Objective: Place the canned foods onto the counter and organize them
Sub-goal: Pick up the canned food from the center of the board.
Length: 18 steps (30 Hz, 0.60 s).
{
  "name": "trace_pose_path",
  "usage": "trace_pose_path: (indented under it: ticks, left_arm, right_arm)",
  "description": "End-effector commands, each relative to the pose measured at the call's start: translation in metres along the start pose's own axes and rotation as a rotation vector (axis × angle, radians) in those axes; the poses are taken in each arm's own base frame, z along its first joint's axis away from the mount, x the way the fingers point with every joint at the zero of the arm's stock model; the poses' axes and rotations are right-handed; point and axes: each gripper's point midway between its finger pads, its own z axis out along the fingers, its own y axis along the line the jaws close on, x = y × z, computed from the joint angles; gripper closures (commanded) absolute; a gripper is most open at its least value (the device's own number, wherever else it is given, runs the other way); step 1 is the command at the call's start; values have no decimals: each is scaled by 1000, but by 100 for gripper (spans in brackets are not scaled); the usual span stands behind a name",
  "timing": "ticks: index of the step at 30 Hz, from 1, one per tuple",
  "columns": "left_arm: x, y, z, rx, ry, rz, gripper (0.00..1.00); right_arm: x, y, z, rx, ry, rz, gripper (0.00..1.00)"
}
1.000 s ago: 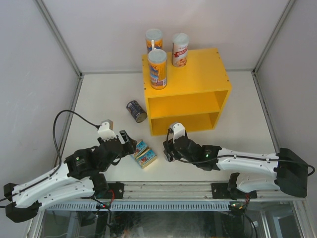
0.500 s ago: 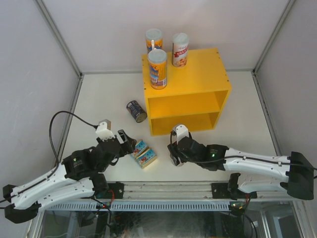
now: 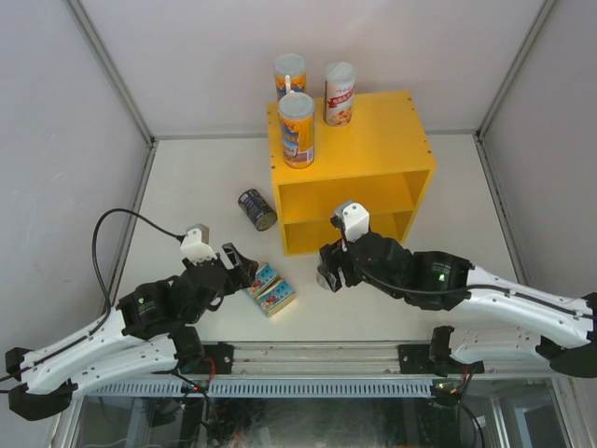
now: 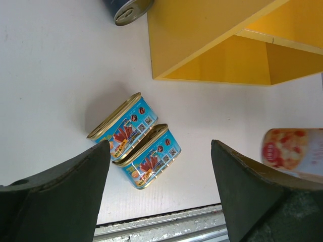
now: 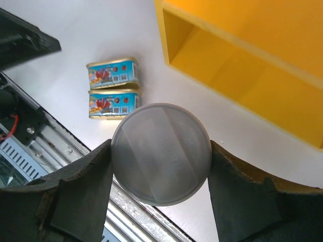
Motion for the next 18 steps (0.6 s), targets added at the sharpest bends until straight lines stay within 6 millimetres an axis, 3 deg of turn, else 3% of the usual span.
trace_pose_path:
  ticks: [1,10,18]
  left_arm:
    - [-3,-4,2,15,-15,-7,16]
    - [-5,-6,0,20,-15,-6,16]
    - [-3,-9,2,28,-8,-5,16]
  right_arm:
    - [-71,-9,-45,12,-193,31,100]
    - [-151,-30,-101,62,-333,11,100]
    - [-204,-56,-122,124,-419,10,100]
